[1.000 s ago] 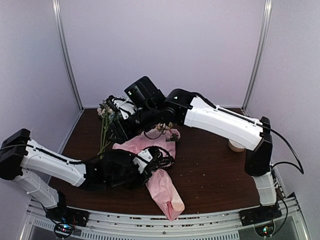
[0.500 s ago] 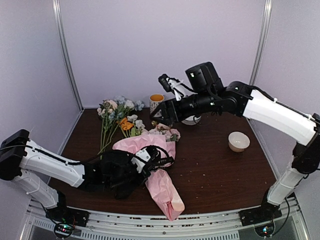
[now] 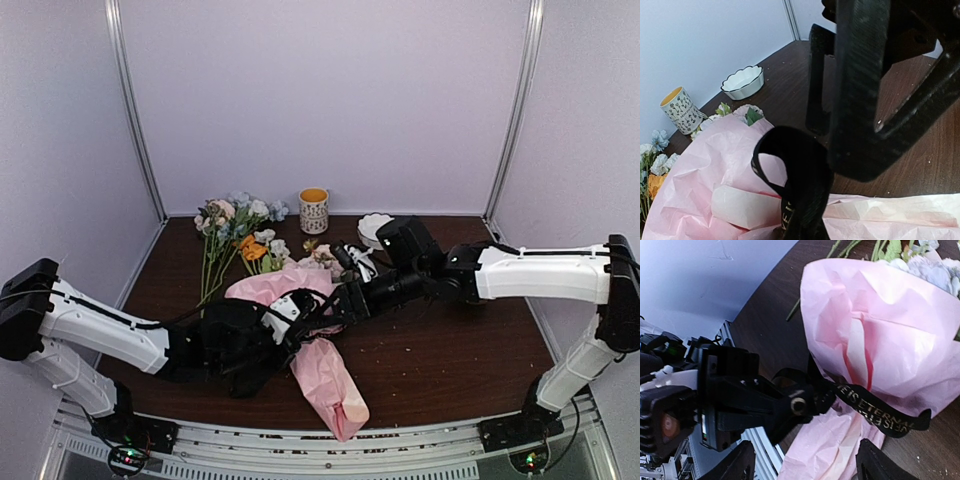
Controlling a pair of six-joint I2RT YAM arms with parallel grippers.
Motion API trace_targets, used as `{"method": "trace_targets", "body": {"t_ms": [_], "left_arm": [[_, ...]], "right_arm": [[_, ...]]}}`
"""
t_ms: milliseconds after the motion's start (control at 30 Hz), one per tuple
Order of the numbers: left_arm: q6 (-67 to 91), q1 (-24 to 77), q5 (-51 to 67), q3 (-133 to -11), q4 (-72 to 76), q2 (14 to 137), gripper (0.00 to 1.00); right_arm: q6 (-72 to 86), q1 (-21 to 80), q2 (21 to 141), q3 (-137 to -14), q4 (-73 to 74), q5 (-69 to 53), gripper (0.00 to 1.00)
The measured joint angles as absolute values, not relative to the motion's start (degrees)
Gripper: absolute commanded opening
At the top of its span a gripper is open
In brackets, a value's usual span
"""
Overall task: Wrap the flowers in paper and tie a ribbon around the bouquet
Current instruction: Cross the half-tied ribbon over the folded bouquet.
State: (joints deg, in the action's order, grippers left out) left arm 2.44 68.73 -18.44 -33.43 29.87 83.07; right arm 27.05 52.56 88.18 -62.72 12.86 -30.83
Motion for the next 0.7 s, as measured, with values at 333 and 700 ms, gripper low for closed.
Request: {"method": "trace_targets", "body": {"t_ms": [333,700], "left_arm": [[2.74,68.66,-18.44,-33.43,28.64,83.07,0.00],[3.55,68.66,-18.41,-35.18,24.45,82.89,0.55]], "right_arm": [[28.95,54.02,92.53,-63.77,6.20,-33.39,0.46],[29.36,54.13,94.52,-66.32,7.01,-31.29,0.00]]}}
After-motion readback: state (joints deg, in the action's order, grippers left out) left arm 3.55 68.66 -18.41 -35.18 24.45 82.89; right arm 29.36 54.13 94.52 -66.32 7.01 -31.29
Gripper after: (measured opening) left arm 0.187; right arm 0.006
